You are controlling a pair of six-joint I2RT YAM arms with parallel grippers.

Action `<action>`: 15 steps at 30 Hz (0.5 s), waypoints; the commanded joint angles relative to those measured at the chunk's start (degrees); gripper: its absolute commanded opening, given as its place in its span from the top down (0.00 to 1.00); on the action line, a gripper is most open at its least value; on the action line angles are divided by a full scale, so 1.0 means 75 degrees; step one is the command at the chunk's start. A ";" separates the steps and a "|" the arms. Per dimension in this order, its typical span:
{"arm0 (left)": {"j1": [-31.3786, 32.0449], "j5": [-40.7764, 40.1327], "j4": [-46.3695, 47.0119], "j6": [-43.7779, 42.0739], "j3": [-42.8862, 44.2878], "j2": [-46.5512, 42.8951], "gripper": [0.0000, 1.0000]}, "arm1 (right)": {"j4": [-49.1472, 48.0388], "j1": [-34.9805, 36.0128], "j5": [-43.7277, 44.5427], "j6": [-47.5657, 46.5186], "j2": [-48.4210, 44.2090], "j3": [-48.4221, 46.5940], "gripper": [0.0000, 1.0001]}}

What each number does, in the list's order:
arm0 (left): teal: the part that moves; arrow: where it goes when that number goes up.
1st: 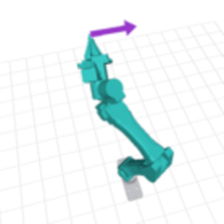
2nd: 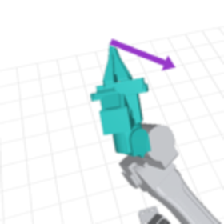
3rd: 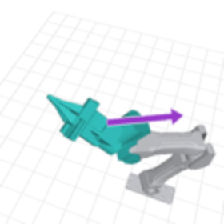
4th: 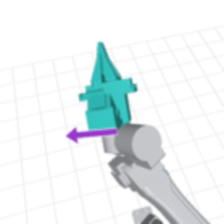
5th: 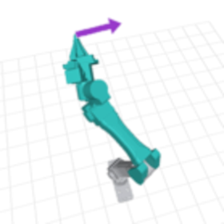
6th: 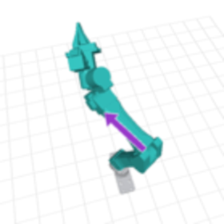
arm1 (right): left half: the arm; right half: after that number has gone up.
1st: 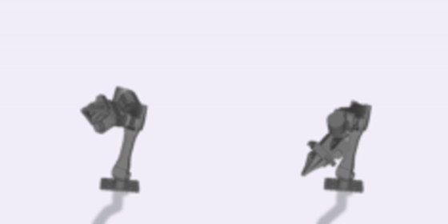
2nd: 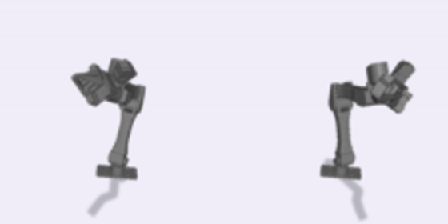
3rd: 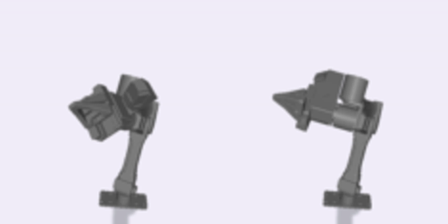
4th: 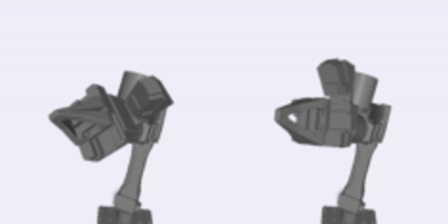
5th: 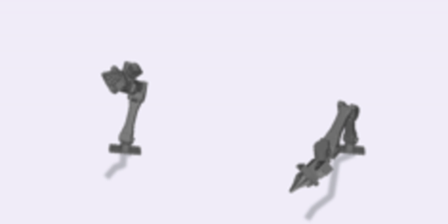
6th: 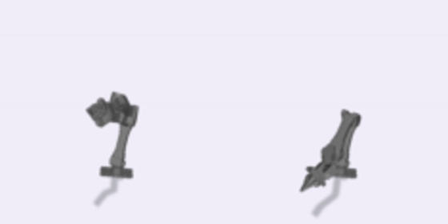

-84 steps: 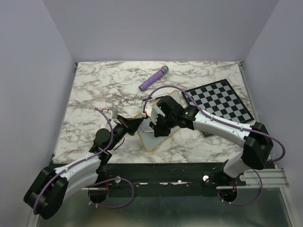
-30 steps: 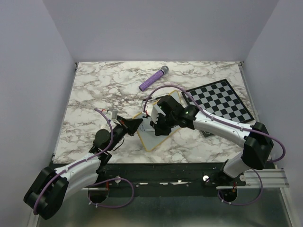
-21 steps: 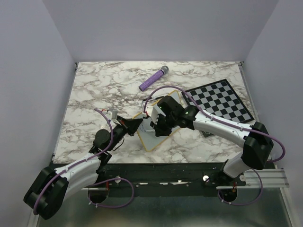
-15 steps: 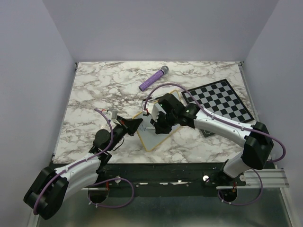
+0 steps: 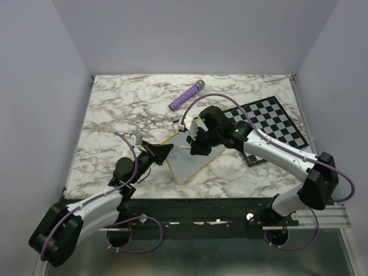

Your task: Write a sentence on the whiteboard

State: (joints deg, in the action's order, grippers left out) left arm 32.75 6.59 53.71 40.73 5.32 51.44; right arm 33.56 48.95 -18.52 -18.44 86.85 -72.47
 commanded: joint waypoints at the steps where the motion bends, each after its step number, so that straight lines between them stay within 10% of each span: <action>1: 0.0027 -0.0058 0.0326 -0.0192 -0.0042 0.0008 1.00 | 0.0060 -0.0034 -0.0529 -0.0214 -0.0505 0.0240 1.00; 15: 0.0027 -0.0070 0.0373 -0.0204 -0.0018 0.0044 1.00 | -0.0045 -0.0023 -0.1221 -0.0448 -0.0740 0.0873 0.99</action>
State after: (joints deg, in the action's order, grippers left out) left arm 32.75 6.59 53.78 40.69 5.32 51.46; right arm 33.36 48.77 -24.34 -20.60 82.61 -66.46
